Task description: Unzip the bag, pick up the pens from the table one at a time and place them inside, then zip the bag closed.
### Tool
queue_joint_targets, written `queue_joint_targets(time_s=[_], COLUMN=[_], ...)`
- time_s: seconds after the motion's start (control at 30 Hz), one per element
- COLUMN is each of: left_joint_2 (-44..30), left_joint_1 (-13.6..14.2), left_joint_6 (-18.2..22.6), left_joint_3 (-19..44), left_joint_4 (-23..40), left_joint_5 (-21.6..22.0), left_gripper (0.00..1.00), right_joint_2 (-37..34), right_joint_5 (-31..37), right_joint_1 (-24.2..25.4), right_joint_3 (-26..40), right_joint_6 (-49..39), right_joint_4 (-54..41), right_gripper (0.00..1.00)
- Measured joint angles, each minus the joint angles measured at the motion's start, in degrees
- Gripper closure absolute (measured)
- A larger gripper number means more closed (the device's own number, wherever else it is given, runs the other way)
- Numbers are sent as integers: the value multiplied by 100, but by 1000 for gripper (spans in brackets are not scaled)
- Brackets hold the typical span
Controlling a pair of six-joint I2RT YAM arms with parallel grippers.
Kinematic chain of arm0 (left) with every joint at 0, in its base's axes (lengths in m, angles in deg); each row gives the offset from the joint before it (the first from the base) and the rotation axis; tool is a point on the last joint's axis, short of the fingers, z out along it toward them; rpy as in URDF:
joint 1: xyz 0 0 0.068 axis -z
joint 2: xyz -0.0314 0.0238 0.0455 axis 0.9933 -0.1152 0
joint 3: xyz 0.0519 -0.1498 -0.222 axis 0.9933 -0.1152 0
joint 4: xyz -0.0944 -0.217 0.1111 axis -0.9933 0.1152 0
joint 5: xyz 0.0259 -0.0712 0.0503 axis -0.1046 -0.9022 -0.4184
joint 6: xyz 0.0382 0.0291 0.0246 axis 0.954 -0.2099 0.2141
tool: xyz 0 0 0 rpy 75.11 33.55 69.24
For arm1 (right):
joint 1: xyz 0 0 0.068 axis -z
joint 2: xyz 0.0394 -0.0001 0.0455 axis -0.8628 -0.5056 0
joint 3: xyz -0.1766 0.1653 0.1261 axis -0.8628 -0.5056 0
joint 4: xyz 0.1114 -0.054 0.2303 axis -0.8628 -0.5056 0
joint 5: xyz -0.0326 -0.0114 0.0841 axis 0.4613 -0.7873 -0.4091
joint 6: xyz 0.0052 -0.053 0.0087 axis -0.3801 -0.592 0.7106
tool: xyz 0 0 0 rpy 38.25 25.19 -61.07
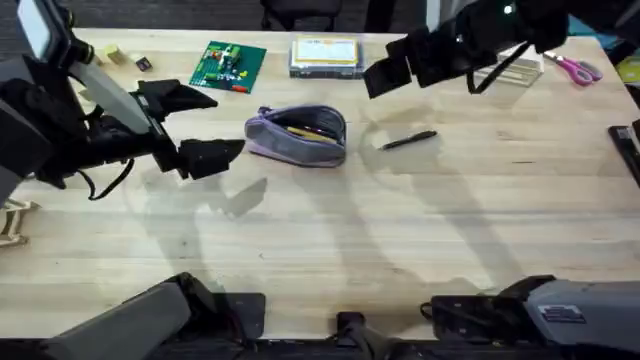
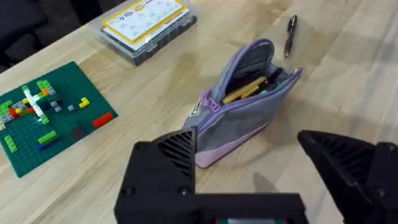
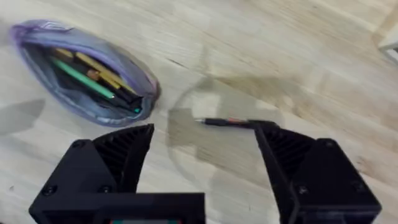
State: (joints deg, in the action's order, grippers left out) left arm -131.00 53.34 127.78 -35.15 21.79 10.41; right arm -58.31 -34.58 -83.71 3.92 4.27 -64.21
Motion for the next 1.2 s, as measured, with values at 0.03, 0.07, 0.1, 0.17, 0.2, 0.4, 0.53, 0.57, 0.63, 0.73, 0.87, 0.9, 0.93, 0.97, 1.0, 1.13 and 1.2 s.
queue_joint_targets(time_s=[0.03, 0.07, 0.1, 0.17, 0.2, 0.4, 0.53, 0.57, 0.63, 0.73, 0.87, 0.9, 0.93, 0.97, 1.0, 1.13, 1.2], left_joint_2=[0, 0, 0, -1, 0, 0, 0, 0, 0, 0, 0, 0, 0, 0, 0, 0, 0], left_joint_1=[0, 0, 0, 0, 0, 0, 0, 0, 0, 0, 0, 0, 0, 0, 0, 0, 0], left_joint_6=[0, 0, 0, 0, 0, 0, 0, 0, 0, 0, 0, 0, 0, 0, 0, 0, 0], left_joint_3=[0, 0, 0, 0, 0, 0, 0, 0, 0, 0, 0, 0, 0, 0, 0, 0, 0], left_joint_4=[0, 0, 0, 0, 0, 0, 0, 0, 0, 0, 0, 0, 0, 0, 0, 0, 0], left_joint_5=[0, 1, 0, 0, 0, 0, 0, 0, 2, 1, 0, 2, 0, 0, 0, 1, 0], left_gripper=[7, 7, 7, 7, 7, 7, 7, 7, 7, 7, 7, 7, 7, 7, 7, 7, 7], right_joint_2=[0, 0, 0, 4, 17, 344, 788, 900, 1103, 1307, 1349, 1350, 1349, 1349, 1349, 1333, 1282], right_joint_5=[60, 95, 116, 157, 172, 199, 169, 119, 11, -109, -172, -174, -165, -125, -47, 191, 246], right_joint_1=[0, 7, 26, 80, 132, 670, 1065, 1160, 1350, 1574, 1648, 1648, 1647, 1644, 1644, 1645, 1644], right_joint_3=[0, -1, -2, -26, -64, -422, -587, -638, -765, -1005, -1334, -1424, -1512, -1589, -1680, -1913, -1926], right_joint_6=[23, 36, 45, 58, 63, 41, 25, 19, 25, 175, 662, 867, 1115, 1363, 1697, 2990, 3547], right_joint_4=[-19, -39, -69, -113, -138, -270, -255, -233, -137, 68, 416, 511, 603, 673, 710, 689, 697], right_gripper=[3, 3, 3, 3, 3, 3, 3, 3, 3, 3, 3, 3, 3, 3, 3, 3, 3])
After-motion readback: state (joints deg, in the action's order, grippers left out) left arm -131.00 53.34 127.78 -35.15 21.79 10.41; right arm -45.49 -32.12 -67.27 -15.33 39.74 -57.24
